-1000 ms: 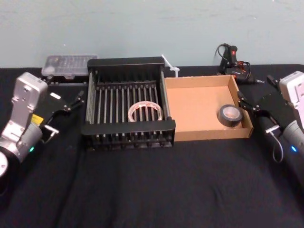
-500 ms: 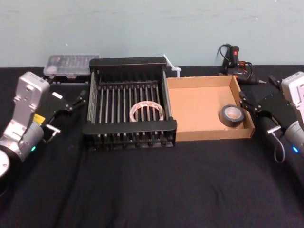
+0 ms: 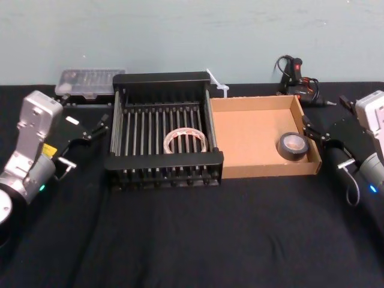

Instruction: Pick up the white tape and place it into the black box , Pick up the silver tape and place it into the brown box.

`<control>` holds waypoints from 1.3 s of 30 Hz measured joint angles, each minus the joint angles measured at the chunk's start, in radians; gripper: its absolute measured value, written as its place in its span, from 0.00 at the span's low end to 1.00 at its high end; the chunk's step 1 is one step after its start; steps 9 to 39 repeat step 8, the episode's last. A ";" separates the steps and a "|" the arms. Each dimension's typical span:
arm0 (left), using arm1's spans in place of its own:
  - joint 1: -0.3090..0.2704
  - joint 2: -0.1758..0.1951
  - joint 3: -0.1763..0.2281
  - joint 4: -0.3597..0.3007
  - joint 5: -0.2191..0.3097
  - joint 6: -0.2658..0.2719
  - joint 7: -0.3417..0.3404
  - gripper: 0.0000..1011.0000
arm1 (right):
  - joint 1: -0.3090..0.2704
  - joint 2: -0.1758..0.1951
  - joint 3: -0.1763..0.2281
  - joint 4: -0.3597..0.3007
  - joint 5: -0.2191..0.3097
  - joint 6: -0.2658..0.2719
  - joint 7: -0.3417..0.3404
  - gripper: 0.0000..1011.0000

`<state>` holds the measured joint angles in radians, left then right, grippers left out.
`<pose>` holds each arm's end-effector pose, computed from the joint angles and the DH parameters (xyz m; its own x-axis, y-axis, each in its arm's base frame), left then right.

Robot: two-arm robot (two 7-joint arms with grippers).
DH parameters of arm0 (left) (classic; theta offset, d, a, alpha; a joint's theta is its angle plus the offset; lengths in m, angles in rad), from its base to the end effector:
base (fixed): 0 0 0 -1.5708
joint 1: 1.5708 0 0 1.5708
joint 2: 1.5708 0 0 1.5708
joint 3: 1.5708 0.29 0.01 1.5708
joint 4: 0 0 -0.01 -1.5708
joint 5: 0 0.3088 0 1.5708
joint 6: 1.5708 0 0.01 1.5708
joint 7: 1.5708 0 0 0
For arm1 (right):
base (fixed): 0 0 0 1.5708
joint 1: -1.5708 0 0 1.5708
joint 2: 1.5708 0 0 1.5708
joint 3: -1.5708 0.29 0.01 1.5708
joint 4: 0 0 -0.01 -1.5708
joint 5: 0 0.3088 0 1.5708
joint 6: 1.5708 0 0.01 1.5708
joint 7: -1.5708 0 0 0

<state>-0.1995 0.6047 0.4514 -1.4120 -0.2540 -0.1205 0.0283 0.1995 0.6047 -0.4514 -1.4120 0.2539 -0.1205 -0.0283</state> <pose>0.3581 0.0827 -0.3023 0.2923 0.8803 0.3737 -0.9553 0.2873 0.0703 0.3581 -0.0827 -0.3023 0.2923 -0.8803 0.3737 0.9553 0.2873 -0.0703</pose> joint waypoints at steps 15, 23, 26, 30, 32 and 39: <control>0.000 0.000 0.000 0.000 0.000 0.000 0.000 0.99 | 0.000 0.000 0.000 0.000 0.000 0.000 0.000 0.99; 0.000 0.000 0.000 0.000 0.000 0.000 0.000 0.99 | 0.000 0.000 0.000 0.000 0.000 0.000 0.000 0.99; 0.000 0.000 0.000 0.000 0.000 0.000 0.000 0.99 | 0.000 0.000 0.000 0.000 0.000 0.000 0.000 0.99; 0.000 0.000 0.000 0.000 0.000 0.000 0.000 0.99 | 0.000 0.000 0.000 0.000 0.000 0.000 0.000 0.99; 0.000 0.000 0.000 0.000 0.000 0.000 0.000 0.99 | 0.000 0.000 0.000 0.000 0.000 0.000 0.000 0.99; 0.000 0.000 0.000 0.000 0.000 0.000 0.000 0.99 | 0.000 0.000 0.000 0.000 0.000 0.000 0.000 0.99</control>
